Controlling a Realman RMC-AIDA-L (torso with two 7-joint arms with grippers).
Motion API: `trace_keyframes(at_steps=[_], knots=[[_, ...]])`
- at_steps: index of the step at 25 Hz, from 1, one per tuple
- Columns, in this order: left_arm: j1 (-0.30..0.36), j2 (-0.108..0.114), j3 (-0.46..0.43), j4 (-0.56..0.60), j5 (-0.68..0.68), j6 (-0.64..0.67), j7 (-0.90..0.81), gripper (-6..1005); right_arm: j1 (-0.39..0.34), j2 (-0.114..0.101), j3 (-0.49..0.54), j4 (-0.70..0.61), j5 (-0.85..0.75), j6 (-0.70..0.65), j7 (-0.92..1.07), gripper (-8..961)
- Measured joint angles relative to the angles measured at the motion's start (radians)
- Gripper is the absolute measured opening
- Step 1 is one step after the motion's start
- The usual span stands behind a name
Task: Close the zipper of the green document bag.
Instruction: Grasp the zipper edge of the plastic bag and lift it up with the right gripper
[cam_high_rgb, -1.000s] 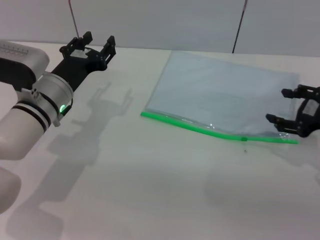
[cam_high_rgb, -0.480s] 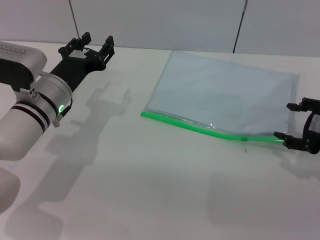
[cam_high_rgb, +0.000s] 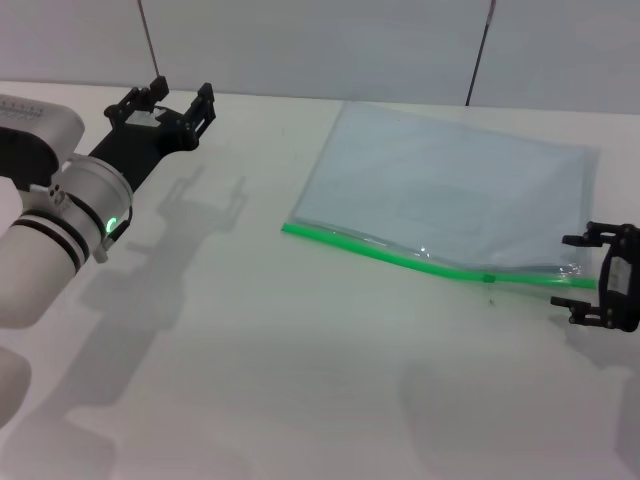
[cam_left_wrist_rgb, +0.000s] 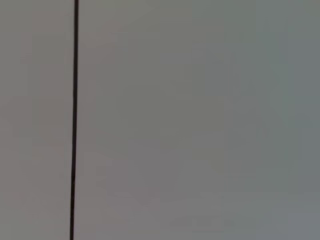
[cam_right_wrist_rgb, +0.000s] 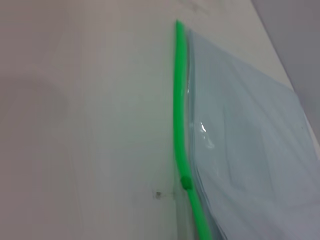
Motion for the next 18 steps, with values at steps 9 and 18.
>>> trace_keyframes(at_steps=[9, 18], knots=[[0.002, 0.000, -0.003, 0.007, -0.001, 0.001, 0.000, 634, -0.039, 0.000, -0.147, -0.002, -0.054, -0.191, -0.001, 724], [0.000, 0.001, -0.003, 0.007, -0.001, 0.001, 0.000, 634, -0.047, -0.002, -0.176, 0.024, -0.052, -0.319, -0.001, 719]])
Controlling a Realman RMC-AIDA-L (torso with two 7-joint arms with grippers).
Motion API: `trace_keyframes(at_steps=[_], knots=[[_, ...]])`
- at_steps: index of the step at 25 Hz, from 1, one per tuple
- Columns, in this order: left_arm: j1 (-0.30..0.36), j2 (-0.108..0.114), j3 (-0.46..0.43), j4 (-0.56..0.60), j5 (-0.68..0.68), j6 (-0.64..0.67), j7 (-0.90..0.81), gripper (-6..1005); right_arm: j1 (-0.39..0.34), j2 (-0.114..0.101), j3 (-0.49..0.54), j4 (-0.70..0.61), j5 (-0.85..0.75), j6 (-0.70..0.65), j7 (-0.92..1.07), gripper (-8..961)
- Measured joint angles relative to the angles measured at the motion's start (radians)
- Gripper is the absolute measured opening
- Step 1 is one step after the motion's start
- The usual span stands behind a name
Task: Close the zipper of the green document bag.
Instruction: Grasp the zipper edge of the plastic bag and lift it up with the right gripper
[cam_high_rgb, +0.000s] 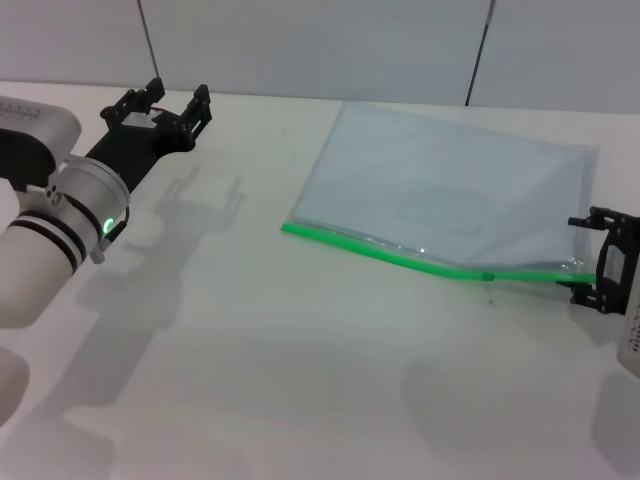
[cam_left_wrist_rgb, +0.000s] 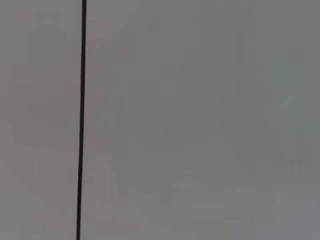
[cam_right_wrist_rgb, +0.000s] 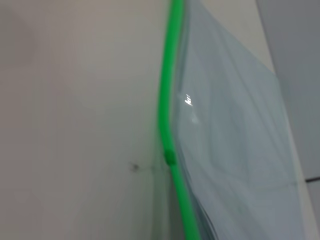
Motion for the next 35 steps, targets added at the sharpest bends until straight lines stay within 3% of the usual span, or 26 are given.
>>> trace_keyframes(at_steps=[13, 24, 29, 32, 35], knots=[[-0.005, 0.000, 0.000, 0.000, 0.000, 0.000, 0.000, 633, 0.059, 0.000, -0.074, 0.106, 0.017, -0.158, 0.002, 711], [-0.008, 0.000, 0.000, 0.000, 0.000, 0.000, -0.001, 633, 0.139, 0.000, -0.106, 0.214, 0.055, -0.254, 0.010, 603], [-0.008, 0.000, 0.000, -0.001, 0.000, 0.000, -0.002, 633, 0.160, 0.001, -0.108, 0.249, 0.083, -0.248, 0.010, 391], [-0.008, 0.000, 0.000, -0.001, 0.000, 0.000, -0.002, 633, 0.150, 0.003, -0.118, 0.226, 0.084, -0.248, 0.012, 192], [-0.007, 0.000, 0.001, -0.001, 0.001, 0.000, -0.023, 633, 0.137, 0.002, -0.120, 0.192, 0.086, -0.243, 0.037, 179]])
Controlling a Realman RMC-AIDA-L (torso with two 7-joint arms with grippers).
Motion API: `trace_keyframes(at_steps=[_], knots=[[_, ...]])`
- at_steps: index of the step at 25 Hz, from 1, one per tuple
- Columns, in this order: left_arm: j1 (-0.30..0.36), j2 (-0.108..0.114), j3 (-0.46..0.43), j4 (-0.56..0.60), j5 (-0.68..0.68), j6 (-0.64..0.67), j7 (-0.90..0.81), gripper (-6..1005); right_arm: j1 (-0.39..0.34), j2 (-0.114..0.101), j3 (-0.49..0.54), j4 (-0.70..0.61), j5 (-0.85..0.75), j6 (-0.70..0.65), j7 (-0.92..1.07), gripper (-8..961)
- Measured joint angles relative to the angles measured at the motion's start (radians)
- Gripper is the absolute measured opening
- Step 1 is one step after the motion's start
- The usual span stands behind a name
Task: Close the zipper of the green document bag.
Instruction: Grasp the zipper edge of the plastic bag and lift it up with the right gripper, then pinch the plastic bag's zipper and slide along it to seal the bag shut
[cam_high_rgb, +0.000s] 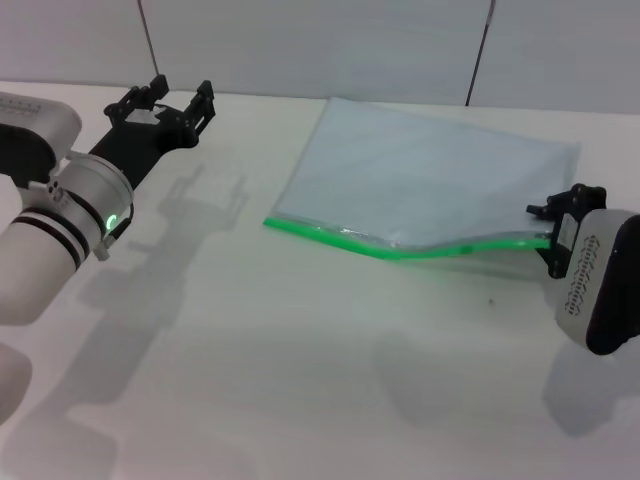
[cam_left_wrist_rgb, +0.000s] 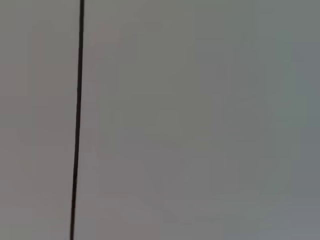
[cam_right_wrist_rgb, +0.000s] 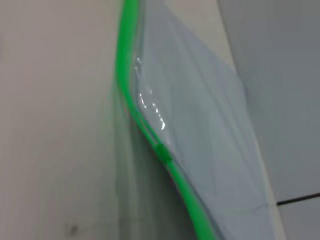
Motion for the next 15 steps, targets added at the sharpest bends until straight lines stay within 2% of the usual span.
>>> trace_keyframes(at_steps=[4, 7, 10, 15], knots=[[0.000, 0.004, 0.018, -0.007, 0.025, -0.003, -0.060, 633, -0.035, -0.004, 0.025, -0.081, 0.000, 0.065, 0.042, 161], [0.000, 0.009, 0.026, -0.022, 0.100, -0.010, -0.102, 635, -0.061, -0.004, 0.068, -0.152, 0.010, 0.139, 0.055, 148], [0.000, 0.020, 0.026, -0.057, 0.233, -0.012, -0.151, 634, -0.071, -0.005, 0.132, -0.205, 0.053, 0.255, 0.059, 128], [0.005, 0.047, 0.024, -0.178, 0.504, -0.012, -0.211, 633, -0.052, -0.007, 0.287, -0.226, 0.125, 0.460, 0.076, 92]])
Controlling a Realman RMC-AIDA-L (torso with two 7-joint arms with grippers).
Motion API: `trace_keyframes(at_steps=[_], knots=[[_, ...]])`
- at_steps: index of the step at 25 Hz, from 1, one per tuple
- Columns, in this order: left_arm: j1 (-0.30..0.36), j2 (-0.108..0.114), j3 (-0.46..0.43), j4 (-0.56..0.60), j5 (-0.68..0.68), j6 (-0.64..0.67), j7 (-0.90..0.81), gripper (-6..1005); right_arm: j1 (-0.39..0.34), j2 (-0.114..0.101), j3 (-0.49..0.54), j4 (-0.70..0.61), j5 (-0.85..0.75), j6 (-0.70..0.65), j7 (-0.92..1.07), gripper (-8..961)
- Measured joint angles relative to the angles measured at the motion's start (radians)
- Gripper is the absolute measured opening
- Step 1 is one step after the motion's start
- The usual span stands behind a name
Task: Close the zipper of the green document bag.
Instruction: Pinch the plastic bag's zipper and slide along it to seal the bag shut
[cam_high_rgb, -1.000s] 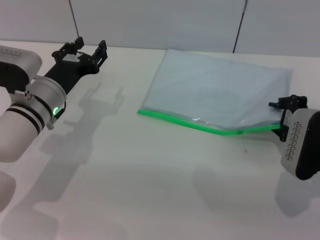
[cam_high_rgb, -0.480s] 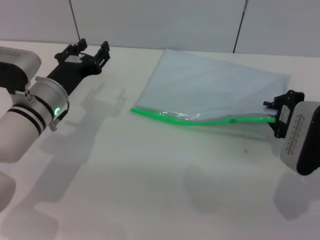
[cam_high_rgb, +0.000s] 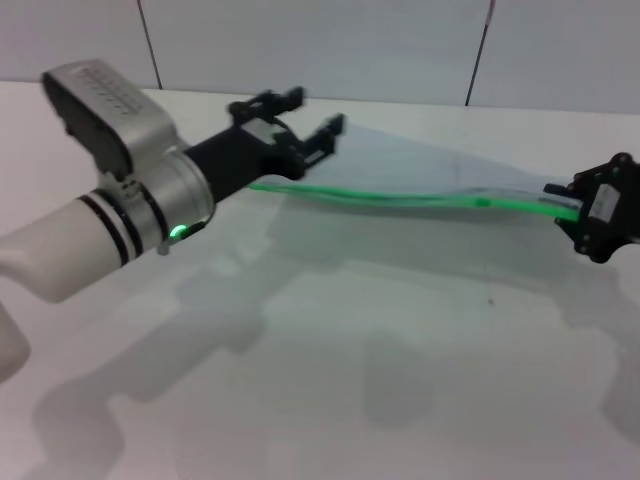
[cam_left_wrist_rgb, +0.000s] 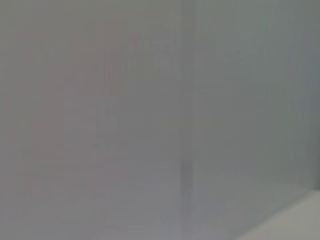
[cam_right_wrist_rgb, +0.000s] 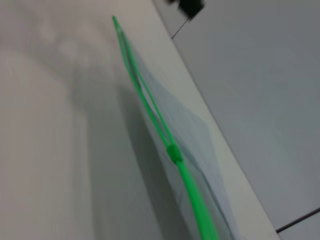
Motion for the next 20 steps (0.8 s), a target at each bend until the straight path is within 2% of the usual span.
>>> trace_keyframes(at_steps=[1, 3, 5, 7, 12, 16, 20], knots=[[0.008, 0.014, -0.001, -0.060, 0.093, 0.003, -0.025, 633, 0.006, 0.000, 0.021, 0.002, 0.004, 0.021, 0.013, 87], [0.014, 0.025, -0.001, -0.094, 0.149, 0.004, -0.043, 633, 0.011, 0.000, 0.031, 0.006, 0.004, 0.028, 0.033, 76], [0.023, 0.041, -0.006, -0.173, 0.298, 0.005, -0.087, 632, 0.013, 0.000, 0.028, 0.008, 0.004, 0.030, 0.049, 71], [0.026, 0.045, -0.029, -0.223, 0.428, 0.007, -0.125, 632, 0.017, 0.000, 0.025, 0.011, 0.004, 0.031, 0.063, 72], [0.027, 0.030, -0.093, -0.309, 0.703, 0.008, -0.150, 631, 0.034, 0.001, 0.024, 0.019, 0.006, 0.050, 0.096, 72], [0.010, 0.015, -0.122, -0.330, 0.811, 0.007, -0.150, 630, 0.049, 0.001, 0.024, 0.027, 0.017, 0.059, 0.118, 71], [-0.011, 0.009, -0.139, -0.332, 0.878, 0.008, -0.152, 621, 0.060, 0.001, 0.023, 0.030, 0.019, 0.078, 0.130, 69]])
